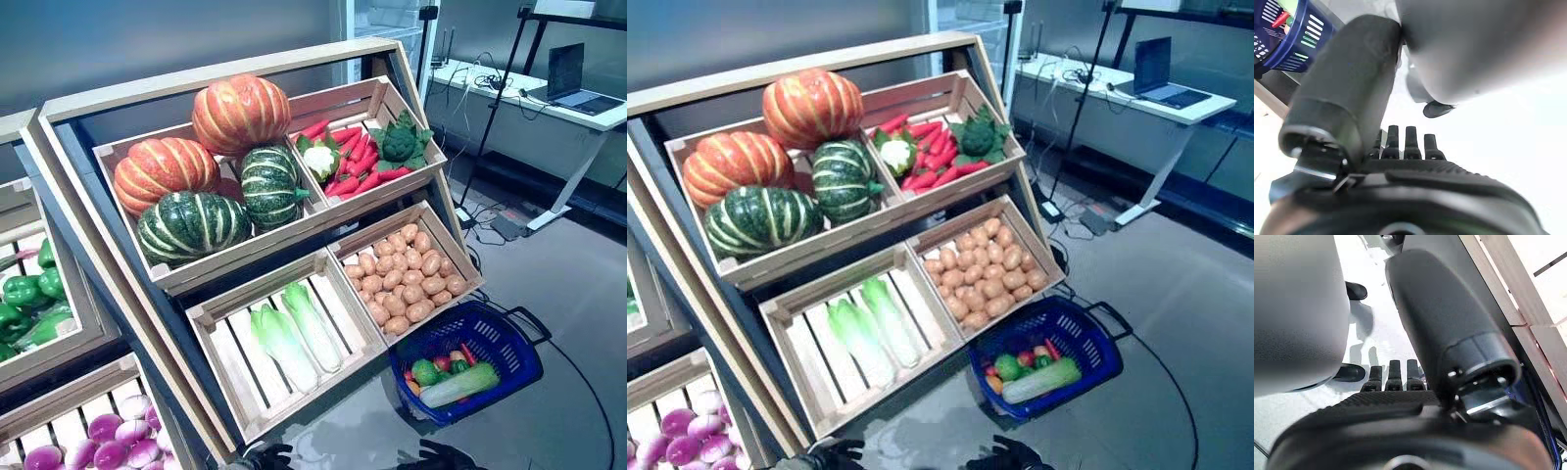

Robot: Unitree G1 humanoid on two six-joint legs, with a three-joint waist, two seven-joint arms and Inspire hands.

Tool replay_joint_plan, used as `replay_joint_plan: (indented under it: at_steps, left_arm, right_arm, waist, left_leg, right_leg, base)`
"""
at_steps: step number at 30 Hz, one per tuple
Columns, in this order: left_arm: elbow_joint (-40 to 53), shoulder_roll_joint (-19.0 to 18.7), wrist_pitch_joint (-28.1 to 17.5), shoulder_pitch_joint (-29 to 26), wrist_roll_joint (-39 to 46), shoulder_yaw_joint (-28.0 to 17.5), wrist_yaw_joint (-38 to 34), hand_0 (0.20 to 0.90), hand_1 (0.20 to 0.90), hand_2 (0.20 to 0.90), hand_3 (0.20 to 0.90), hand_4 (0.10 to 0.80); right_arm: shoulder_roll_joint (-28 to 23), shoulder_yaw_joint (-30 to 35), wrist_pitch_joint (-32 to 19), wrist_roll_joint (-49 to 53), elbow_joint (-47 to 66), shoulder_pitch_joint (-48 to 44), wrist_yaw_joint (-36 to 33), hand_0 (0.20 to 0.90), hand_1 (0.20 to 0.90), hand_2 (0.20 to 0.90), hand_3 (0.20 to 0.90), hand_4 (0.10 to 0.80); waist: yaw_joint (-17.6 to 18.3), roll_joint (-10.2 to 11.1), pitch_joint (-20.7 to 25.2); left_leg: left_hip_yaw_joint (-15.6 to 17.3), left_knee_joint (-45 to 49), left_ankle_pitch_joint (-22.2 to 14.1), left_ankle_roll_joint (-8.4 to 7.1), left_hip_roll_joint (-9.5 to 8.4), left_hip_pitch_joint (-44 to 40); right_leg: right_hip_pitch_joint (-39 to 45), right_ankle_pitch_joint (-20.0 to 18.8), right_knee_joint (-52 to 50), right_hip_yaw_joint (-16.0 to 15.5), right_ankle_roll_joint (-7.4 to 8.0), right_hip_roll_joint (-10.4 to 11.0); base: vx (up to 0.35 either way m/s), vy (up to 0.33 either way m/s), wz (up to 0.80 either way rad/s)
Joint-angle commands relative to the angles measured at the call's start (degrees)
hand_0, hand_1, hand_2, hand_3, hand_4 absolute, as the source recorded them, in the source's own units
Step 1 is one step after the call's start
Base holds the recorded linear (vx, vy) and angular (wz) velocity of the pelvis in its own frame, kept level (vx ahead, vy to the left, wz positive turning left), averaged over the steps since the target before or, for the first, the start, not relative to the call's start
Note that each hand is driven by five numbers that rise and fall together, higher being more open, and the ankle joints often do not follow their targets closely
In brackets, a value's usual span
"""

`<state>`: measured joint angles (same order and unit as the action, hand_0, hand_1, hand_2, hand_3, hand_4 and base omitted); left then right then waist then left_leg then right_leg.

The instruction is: Put vegetables into the basket

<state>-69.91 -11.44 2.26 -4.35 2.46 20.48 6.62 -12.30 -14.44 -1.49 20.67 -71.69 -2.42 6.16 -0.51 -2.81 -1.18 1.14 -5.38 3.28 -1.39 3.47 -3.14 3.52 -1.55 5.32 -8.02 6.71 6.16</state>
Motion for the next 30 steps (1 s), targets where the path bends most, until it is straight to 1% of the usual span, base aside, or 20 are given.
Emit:
replay_joint_plan:
  at_steps: [1,3,5,8,10,11,12,13,14,15,17,19,20,21,22,23,24,26,28,30]
  left_arm:
    - [-4.66,0.46,-1.83,-4.54,-1.11,-0.77,-0.14,0.900,0.900,0.900,0.900,0.800]
    - [-4.82,0.59,-2.28,-4.47,-1.57,-0.65,-1.35,0.900,0.900,0.900,0.900,0.800]
    - [-4.71,0.61,-2.08,-4.48,-1.85,-0.80,-0.48,0.900,0.900,0.900,0.900,0.800]
    - [-4.90,0.71,-1.36,-4.61,-5.43,0.16,-1.16,0.900,0.900,0.900,0.900,0.800]
    - [-4.83,0.45,-1.77,-4.72,-8.30,1.14,-2.97,0.900,0.900,0.900,0.900,0.800]
    - [-4.08,-0.06,-3.65,-5.21,-8.33,2.20,-1.37,0.900,0.900,0.900,0.900,0.800]
    - [-4.06,-0.07,-3.74,-5.23,-8.37,2.23,-1.35,0.900,0.900,0.900,0.900,0.800]
    - [-3.42,-0.27,-4.88,-5.65,-8.78,2.69,-1.61,0.900,0.900,0.900,0.900,0.800]
    - [-1.76,-1.09,-6.44,-6.46,-8.37,3.98,-1.73,0.900,0.900,0.900,0.900,0.800]
    - [-1.17,-1.34,-6.98,-6.70,-8.59,4.13,-1.51,0.900,0.900,0.900,0.900,0.800]
    - [2.91,-2.90,-9.17,-7.64,-11.02,5.21,-2.15,0.900,0.900,0.900,0.900,0.800]
    - [10.85,-5.86,-9.39,-9.02,-13.11,7.18,-1.66,0.900,0.900,0.900,0.900,0.800]
    - [17.98,-8.15,-7.05,-9.82,-12.66,8.12,-0.73,0.900,0.900,0.900,0.900,0.800]
    - [18.78,-8.49,-7.45,-9.93,-12.96,8.24,-0.92,0.900,0.900,0.900,0.900,0.800]
    - [26.02,-11.38,-5.27,-10.89,-12.85,8.68,0.59,0.900,0.900,0.900,0.900,0.800]
    - [28.90,-12.88,-4.54,-11.32,-12.39,8.74,0.86,0.900,0.900,0.900,0.900,0.800]
    - [33.24,-15.25,-4.75,-11.86,-13.13,8.57,0.70,0.900,0.900,0.900,0.900,0.800]
    - [40.09,-19.22,-3.61,-12.90,-14.28,7.85,1.29,0.900,0.900,0.900,0.900,0.800]
    - [45.81,-23.24,-5.05,-14.32,-20.33,7.60,-0.19,0.900,0.900,0.900,0.900,0.800]
    - [51.92,-28.81,-5.32,-16.47,-28.64,7.14,-2.86,0.900,0.900,0.900,0.900,0.800]
  right_arm:
    - [1.63,0.32,-3.12,0.52,-1.67,-4.43,-0.83,0.900,0.900,0.900,0.900,0.800]
    - [1.52,0.40,-3.11,0.33,-1.65,-4.34,-0.81,0.900,0.900,0.900,0.900,0.800]
    - [1.69,0.35,-3.05,0.31,-1.58,-4.29,-0.83,0.900,0.900,0.900,0.900,0.800]
    - [1.66,0.24,-2.97,0.44,-1.56,-4.26,-0.75,0.900,0.900,0.900,0.900,0.800]
    - [1.62,0.11,-2.78,0.46,-1.49,-4.36,-0.72,0.900,0.900,0.900,0.900,0.800]
    - [1.51,-0.34,-2.37,0.67,-1.19,-4.52,-0.73,0.900,0.900,0.900,0.900,0.800]
    - [1.50,-0.34,-2.36,0.68,-1.18,-4.53,-0.72,0.900,0.900,0.900,0.900,0.800]
    - [1.21,-0.44,-2.12,0.75,-1.04,-4.71,-0.58,0.900,0.900,0.900,0.900,0.800]
    - [0.89,-0.62,-1.83,0.26,-0.70,-4.65,-0.40,0.900,0.900,0.900,0.900,0.800]
    - [0.72,-0.62,-1.75,0.27,-0.65,-4.66,-0.34,0.900,0.900,0.900,0.900,0.800]
    - [0.02,-0.71,-1.37,0.37,-0.23,-4.65,-0.32,0.900,0.900,0.900,0.900,0.800]
    - [-0.96,-1.06,-0.89,0.63,0.76,-4.38,-0.36,0.900,0.900,0.900,0.900,0.800]
    - [-1.63,-1.12,-0.34,1.02,1.61,-4.27,-0.51,0.900,0.900,0.900,0.900,0.800]
    - [-1.74,-1.11,-0.24,1.04,1.74,-4.24,-0.53,0.900,0.900,0.900,0.900,0.800]
    - [-2.10,-0.92,-0.46,1.33,2.00,-3.92,-0.57,0.900,0.900,0.900,0.900,0.800]
    - [-2.21,-0.86,-0.58,1.53,2.20,-3.70,-0.67,0.900,0.900,0.900,0.900,0.800]
    - [-2.29,-0.79,-0.75,1.87,2.54,-3.26,-0.91,0.900,0.900,0.900,0.900,0.800]
    - [-2.48,-0.35,-1.25,2.18,2.94,-2.50,-1.07,0.900,0.900,0.900,0.900,0.800]
    - [-2.59,0.17,-1.97,2.53,2.90,-1.80,-1.19,0.900,0.900,0.900,0.900,0.800]
    - [-2.87,0.89,-2.56,3.31,2.58,-1.25,-1.25,0.900,0.900,0.900,0.900,0.800]
  waist:
    - [0.46,2.30,-2.14]
    - [0.45,2.29,-2.14]
    - [0.43,2.37,-2.06]
    - [0.48,2.44,-1.93]
    - [0.61,2.43,-1.90]
    - [0.83,2.38,-1.83]
    - [0.83,2.37,-1.83]
    - [0.91,2.26,-1.89]
    - [1.20,2.10,-1.95]
    - [1.23,2.07,-1.97]
    - [1.30,1.85,-2.16]
    - [1.21,1.42,-2.58]
    - [1.05,1.11,-2.88]
    - [1.02,1.06,-2.93]
    - [0.76,0.75,-3.12]
    - [0.64,0.61,-3.19]
    - [0.46,0.48,-3.24]
    - [0.14,0.32,-3.27]
    - [-0.17,0.26,-3.19]
    - [-0.55,0.23,-2.95]
  left_leg:
    - [-0.81,0.38,-3.67,-0.59,-0.69,-0.43]
    - [-0.78,0.38,-3.68,-0.54,-0.71,-0.43]
    - [-0.89,0.38,-3.73,-0.52,-0.75,-0.48]
    - [-0.90,0.38,-3.75,-0.52,-0.77,-0.60]
    - [-0.87,0.38,-3.82,-0.58,-0.76,-0.71]
    - [-0.87,0.38,-3.87,-0.58,-0.82,-0.75]
    - [-0.86,0.38,-3.87,-0.58,-0.82,-0.75]
    - [-0.70,0.38,-3.91,-0.63,-0.81,-0.81]
    - [-0.63,0.38,-3.97,-0.59,-0.88,-0.82]
    - [-0.59,0.38,-3.98,-0.59,-0.89,-0.82]
    - [-0.42,0.38,-3.99,-0.67,-0.93,-0.80]
    - [-0.42,0.38,-3.87,-0.60,-0.99,-0.61]
    - [-0.54,0.38,-3.79,-0.58,-1.05,-0.38]
    - [-0.56,0.38,-3.78,-0.58,-1.05,-0.34]
    - [-0.77,0.38,-3.70,-0.43,-1.16,-0.05]
    - [-0.88,0.38,-3.64,-0.39,-1.18,0.09]
    - [-1.07,0.38,-3.60,-0.35,-1.28,0.30]
    - [-1.25,0.38,-3.58,-0.31,-1.36,0.65]
    - [-1.48,0.38,-3.63,-0.28,-1.46,0.90]
    - [-1.90,0.38,-3.70,-0.34,-1.61,1.14]
  right_leg:
    - [0.75,-0.02,-0.32,0.93,-0.26,1.79]
    - [0.83,0.08,-0.32,0.87,-0.29,1.84]
    - [0.92,0.15,-0.32,0.93,-0.30,1.81]
    - [1.05,0.18,-0.32,0.88,-0.23,1.77]
    - [1.09,0.24,-0.32,0.93,-0.18,1.76]
    - [1.08,0.25,-0.32,1.09,-0.13,1.77]
    - [1.08,0.25,-0.32,1.09,-0.12,1.77]
    - [1.09,0.26,-0.32,1.11,-0.03,1.74]
    - [1.01,0.27,-0.32,1.34,0.10,1.68]
    - [0.98,0.26,-0.32,1.36,0.14,1.70]
    - [0.89,0.21,-0.32,1.41,0.26,1.75]
    - [0.62,0.06,-0.46,1.51,0.40,1.86]
    - [0.35,-0.01,-0.56,1.52,0.47,1.91]
    - [0.31,-0.02,-0.58,1.51,0.48,1.91]
    - [0.09,-0.12,-0.59,1.39,0.52,2.03]
    - [-0.01,-0.18,-0.58,1.30,0.54,2.09]
    - [-0.14,-0.26,-0.54,1.19,0.59,2.18]
    - [-0.31,-0.31,-0.44,0.96,0.64,2.31]
    - [-0.38,-0.35,-0.32,0.61,0.70,2.45]
    - [-0.42,-0.26,-0.32,0.18,0.75,2.63]
  base:
    - [0.000,0.000,0.00]
    - [0.000,0.000,0.00]
    - [0.000,0.000,0.00]
    - [0.000,0.000,0.00]
    - [0.000,0.000,0.00]
    - [0.016,0.006,-0.03]
    - [0.017,0.013,-0.04]
    - [0.011,0.018,-0.05]
    - [0.011,0.021,-0.05]
    - [0.007,0.022,-0.06]
    - [-0.001,0.025,-0.05]
    - [-0.021,0.038,-0.04]
    - [-0.031,0.031,-0.03]
    - [-0.039,0.029,-0.02]
    - [0.000,0.000,0.00]
    - [-0.037,0.016,0.00]
    - [0.000,0.000,0.00]
    - [0.000,0.000,0.00]
    - [-0.003,-0.007,0.02]
    - [0.006,-0.018,0.09]
